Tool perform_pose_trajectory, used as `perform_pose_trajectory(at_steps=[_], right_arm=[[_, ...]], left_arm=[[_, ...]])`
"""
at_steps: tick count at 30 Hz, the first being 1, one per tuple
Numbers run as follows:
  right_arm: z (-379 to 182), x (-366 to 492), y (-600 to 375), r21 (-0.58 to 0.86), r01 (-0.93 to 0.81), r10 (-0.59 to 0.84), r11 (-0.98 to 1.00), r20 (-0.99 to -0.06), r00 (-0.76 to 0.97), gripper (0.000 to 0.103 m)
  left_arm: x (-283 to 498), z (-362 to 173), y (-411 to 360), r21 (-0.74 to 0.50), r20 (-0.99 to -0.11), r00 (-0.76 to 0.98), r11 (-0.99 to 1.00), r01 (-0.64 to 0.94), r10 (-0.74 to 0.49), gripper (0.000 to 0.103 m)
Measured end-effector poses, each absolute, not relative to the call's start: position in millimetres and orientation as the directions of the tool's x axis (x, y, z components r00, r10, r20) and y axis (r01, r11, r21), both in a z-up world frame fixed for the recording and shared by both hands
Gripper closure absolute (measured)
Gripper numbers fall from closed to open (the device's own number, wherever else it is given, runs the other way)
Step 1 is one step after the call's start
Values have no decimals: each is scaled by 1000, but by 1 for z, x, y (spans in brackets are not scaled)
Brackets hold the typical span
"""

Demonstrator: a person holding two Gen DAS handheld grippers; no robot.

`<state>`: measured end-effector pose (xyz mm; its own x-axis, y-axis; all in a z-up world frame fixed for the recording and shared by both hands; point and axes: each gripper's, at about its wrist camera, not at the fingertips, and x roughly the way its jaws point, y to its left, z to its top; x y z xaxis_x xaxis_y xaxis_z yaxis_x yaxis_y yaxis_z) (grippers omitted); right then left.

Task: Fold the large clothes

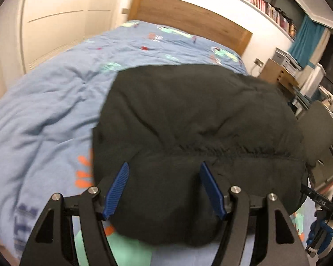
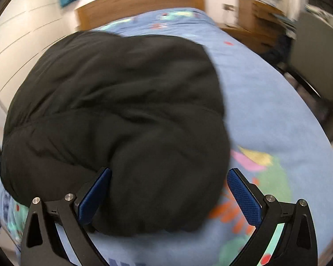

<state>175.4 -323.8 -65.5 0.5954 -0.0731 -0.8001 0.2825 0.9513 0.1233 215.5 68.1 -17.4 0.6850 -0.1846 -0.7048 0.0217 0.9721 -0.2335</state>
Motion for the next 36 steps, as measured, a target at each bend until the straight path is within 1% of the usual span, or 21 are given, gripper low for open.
perform_pose_trajectory(at_steps=[2,6,11,16,20,22,31,36], right_arm=[[-52,161,-322,128,287,-80,949,-785,614,1],[-25,134,-295,99,233,-79,967,-755,650,1],[6,94,-254,94,179,-58,979,-719,692,1],[25,56,-213,74,129,-43,989,-688,724,1],[33,34,-197,53,117,-52,992,-666,744,1],[35,23,-193,41,122,-66,992,-652,755,1],[39,-6,-198,33,152,-98,988,-629,772,1],[35,-13,-206,31,177,-119,984,-626,771,1]], left_arm=[[197,-7,64,-214,-692,703,977,17,-164,38],[160,9,49,-161,-671,730,987,27,-130,38],[105,32,24,-88,-637,763,994,68,-108,38],[59,49,8,-49,-602,790,993,106,-114,37],[36,58,5,-31,-598,793,992,122,-116,36],[26,61,3,-19,-593,797,992,128,-114,30],[-4,75,1,22,-541,837,993,116,-86,29],[-12,78,2,6,-515,853,995,104,-86,29]])
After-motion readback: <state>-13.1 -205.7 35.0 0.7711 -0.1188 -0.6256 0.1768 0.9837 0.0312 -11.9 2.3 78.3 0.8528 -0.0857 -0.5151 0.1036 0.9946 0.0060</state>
